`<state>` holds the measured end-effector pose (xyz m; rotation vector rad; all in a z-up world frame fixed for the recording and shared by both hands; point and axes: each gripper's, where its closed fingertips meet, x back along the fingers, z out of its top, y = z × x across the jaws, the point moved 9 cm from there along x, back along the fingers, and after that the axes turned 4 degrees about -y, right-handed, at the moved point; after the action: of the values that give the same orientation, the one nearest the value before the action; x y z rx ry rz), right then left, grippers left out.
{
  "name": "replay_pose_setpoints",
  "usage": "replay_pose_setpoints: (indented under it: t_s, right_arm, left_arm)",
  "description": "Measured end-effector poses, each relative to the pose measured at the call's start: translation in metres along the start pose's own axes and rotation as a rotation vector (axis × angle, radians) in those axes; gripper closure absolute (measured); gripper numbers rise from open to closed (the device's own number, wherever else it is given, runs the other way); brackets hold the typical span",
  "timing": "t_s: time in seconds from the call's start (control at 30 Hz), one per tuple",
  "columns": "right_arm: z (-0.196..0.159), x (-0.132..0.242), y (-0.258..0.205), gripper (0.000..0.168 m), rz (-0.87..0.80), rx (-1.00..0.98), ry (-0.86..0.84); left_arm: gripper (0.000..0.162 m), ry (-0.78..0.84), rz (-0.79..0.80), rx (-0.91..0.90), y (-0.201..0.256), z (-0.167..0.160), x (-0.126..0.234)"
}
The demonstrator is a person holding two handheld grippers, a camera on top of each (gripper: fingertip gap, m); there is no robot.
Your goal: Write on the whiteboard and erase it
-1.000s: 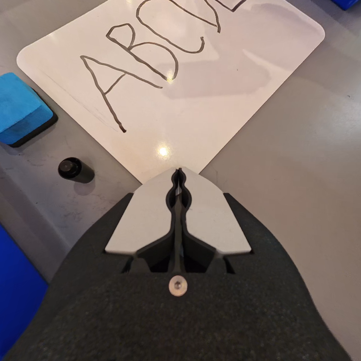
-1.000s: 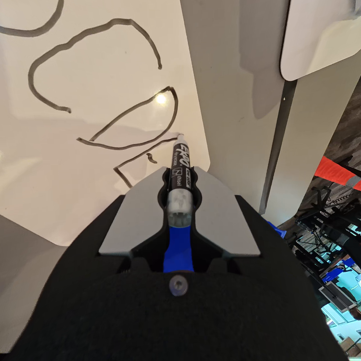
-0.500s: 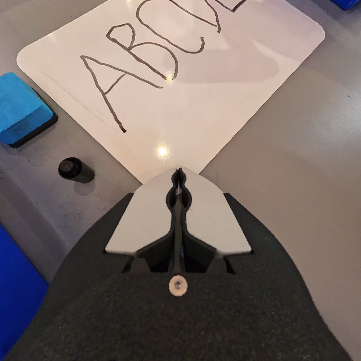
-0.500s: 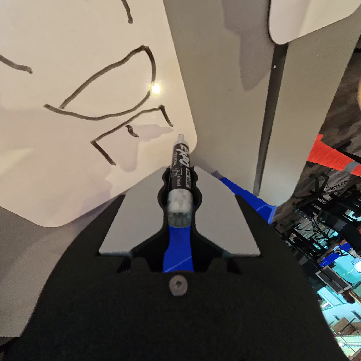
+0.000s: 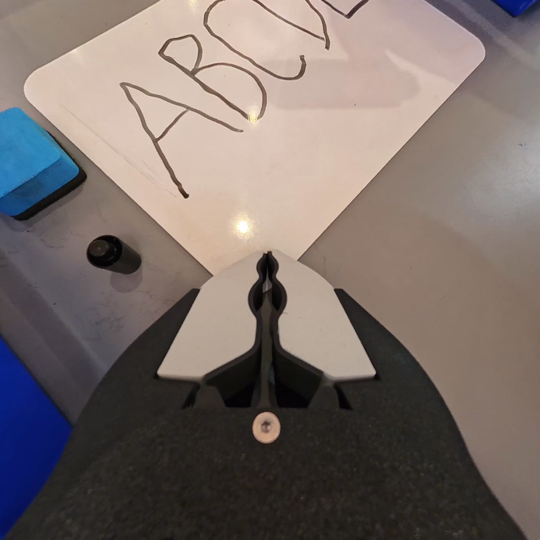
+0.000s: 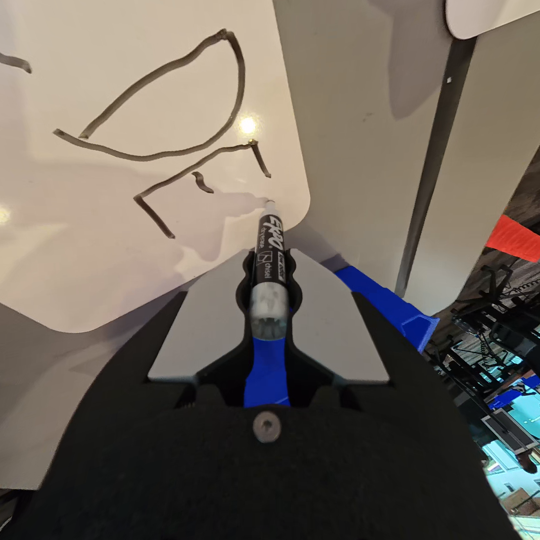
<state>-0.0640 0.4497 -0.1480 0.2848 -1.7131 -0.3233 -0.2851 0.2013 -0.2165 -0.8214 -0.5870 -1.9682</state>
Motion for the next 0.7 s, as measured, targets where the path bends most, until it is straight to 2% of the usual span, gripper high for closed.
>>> replay_pose_setpoints:
  t_s: [0.7]
  right_arm:
    - [-0.030, 0.018, -0.059, 0.149, 0.022, -0.006, -0.032]
  left_arm:
    - [0.162, 0.001, 0.015, -0.013, 0.000, 0.000, 0.000]
